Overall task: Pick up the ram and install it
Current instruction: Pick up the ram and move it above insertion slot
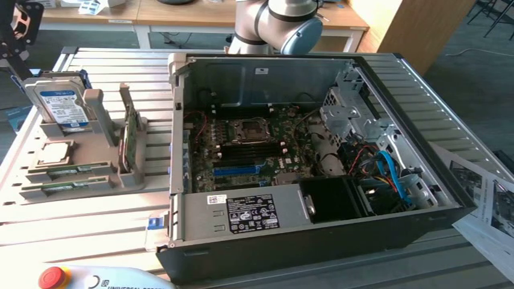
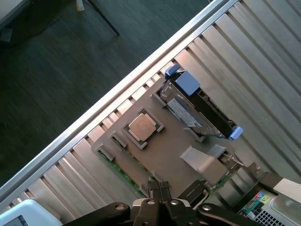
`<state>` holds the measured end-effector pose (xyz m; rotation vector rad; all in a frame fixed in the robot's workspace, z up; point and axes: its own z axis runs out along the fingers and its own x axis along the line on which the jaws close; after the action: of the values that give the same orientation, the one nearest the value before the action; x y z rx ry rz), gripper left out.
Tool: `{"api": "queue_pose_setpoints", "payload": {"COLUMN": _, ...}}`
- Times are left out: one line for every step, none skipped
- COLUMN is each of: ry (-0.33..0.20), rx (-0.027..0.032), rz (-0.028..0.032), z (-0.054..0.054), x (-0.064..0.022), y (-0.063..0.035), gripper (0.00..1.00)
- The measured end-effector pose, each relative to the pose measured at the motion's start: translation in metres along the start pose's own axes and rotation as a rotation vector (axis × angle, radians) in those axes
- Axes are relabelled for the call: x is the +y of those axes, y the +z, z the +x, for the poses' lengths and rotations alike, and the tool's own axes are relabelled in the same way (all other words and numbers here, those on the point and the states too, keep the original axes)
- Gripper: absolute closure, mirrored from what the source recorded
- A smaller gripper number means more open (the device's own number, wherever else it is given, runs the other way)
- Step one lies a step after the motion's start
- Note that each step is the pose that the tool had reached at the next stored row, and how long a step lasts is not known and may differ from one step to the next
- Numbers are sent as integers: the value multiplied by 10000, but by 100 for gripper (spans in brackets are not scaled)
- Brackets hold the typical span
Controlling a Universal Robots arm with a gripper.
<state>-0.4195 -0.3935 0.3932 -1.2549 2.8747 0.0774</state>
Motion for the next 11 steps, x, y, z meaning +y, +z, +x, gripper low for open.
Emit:
{"api": "queue_pose_setpoints", "payload": {"ry": -71, "rx": 3, "rz": -2, "z": 0, "x": 0, "y": 0, "gripper": 90}}
{"api": "queue_pose_setpoints", "payload": {"ry": -140, "rx": 6, "rz": -3, "z": 0, "x": 0, "y": 0, "gripper": 90}}
{"api": "queue_pose_setpoints", "payload": {"ry": -211, "rx": 9, "rz": -5, "z": 0, "x": 0, "y": 0, "gripper": 90}}
{"api": "queue_pose_setpoints", "payload": {"ry": -281, "rx": 12, "rz": -7, "z": 0, "x": 0, "y": 0, "gripper": 90}}
{"api": "queue_pose_setpoints", "payload": {"ry": -352, "rx": 15, "rz": -8, "z": 0, "x": 0, "y": 0, "gripper": 90}}
{"api": "queue_pose_setpoints", "payload": {"ry": -426, "rx": 19, "rz": -10, "z": 0, "x": 0, "y": 0, "gripper": 90}}
{"api": "queue_pose_setpoints", "payload": {"ry": -500, "rx": 22, "rz": -11, "z": 0, "x": 0, "y": 0, "gripper": 90}}
{"api": "queue_pose_setpoints", "payload": {"ry": -642, "rx": 28, "rz": -15, "z": 0, "x": 0, "y": 0, "gripper": 90}}
{"api": "queue_pose_setpoints", "payload": {"ry": -711, "rx": 30, "rz": -16, "z": 0, "x": 0, "y": 0, "gripper": 90}}
{"api": "queue_pose_setpoints", "payload": {"ry": -859, "rx": 37, "rz": -20, "z": 0, "x": 0, "y": 0, "gripper": 90}}
{"api": "queue_pose_setpoints", "payload": {"ry": -929, "rx": 40, "rz": -22, "z": 0, "x": 0, "y": 0, "gripper": 90}}
